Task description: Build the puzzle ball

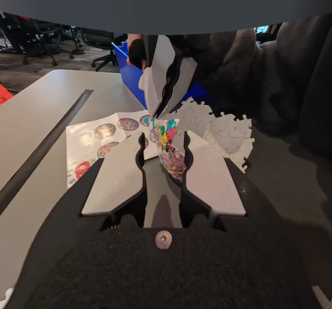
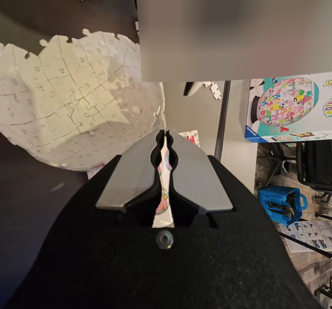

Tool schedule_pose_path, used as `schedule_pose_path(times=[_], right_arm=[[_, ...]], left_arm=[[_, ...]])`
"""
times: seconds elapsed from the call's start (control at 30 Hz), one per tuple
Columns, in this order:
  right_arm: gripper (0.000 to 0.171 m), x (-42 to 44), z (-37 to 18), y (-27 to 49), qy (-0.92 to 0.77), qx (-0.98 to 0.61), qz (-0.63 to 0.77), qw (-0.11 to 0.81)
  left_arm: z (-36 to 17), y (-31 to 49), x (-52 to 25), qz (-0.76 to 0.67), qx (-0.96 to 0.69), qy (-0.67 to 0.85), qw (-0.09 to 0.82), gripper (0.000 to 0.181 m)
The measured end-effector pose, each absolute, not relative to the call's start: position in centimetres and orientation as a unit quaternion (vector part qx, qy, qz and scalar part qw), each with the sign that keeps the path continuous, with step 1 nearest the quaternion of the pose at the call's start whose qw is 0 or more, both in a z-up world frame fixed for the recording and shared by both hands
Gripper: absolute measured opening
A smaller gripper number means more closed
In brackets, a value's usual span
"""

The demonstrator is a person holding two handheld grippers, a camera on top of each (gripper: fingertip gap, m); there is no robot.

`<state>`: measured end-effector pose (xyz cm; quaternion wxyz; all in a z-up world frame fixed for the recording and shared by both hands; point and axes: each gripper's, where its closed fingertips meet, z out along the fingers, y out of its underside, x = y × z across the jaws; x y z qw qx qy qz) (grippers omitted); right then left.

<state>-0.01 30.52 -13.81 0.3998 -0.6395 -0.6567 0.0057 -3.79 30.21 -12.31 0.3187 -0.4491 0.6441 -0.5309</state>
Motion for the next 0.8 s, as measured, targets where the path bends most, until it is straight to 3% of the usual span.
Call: schedule_pose_path(times=[0.47, 0.8], right_arm=[[0.002, -0.1, -13.9, 30.5, -0.657, -0.639, 0.007, 0.400], [0.002, -0.2, -13.9, 30.3, -0.662, -0.642, 0.032, 0.385]], left_arm=[[-12.6, 28.9, -3.1, -0.496, -0.436, 0.671, 0.337, 0.016], [-12.7, 28.8, -3.2, -0.498, -0.426, 0.675, 0.338, 0.016]])
